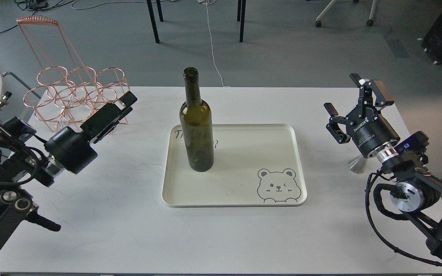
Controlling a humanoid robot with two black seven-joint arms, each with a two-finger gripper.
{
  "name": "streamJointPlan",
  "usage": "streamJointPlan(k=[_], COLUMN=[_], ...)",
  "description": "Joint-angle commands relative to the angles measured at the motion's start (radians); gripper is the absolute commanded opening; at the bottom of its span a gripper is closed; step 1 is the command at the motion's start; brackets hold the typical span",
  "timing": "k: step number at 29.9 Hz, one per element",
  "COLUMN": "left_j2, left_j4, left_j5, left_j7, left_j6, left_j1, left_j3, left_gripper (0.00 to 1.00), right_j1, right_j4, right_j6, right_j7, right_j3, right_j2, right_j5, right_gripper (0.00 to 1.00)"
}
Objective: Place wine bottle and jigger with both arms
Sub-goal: 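Reach the left gripper to the wine bottle neck and grasp it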
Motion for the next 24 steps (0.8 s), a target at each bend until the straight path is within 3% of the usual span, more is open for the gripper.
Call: streamJointPlan(k=[1, 9, 24], left_j2=[0.034, 0.043, -0.041], left_j4=[-0.004, 0.014, 0.157], left_j5=[0.267, 0.370, 0.390], left_j7=[0.000, 0.000, 0.000], left_j6=[0.014, 0.025, 0.023], left_j1=[-0.126, -0.308, -0.474], left_j3=[0.065, 0.226, 0.360], left_gripper=[0.98, 0.98, 0.98], right_j1=[-0.007, -0.012, -0.012], right_j4=[-0.011, -0.005, -0.008], right_j6=[0.007, 0.010, 0.010], right_j7=[0.000, 0.000, 0.000], right_j3=[0.000, -0.001, -0.001], right_j2=[0.006, -0.014, -0.026], right_j5=[-0.001, -0.001, -0.010], right_gripper=[0.99, 0.99, 0.99])
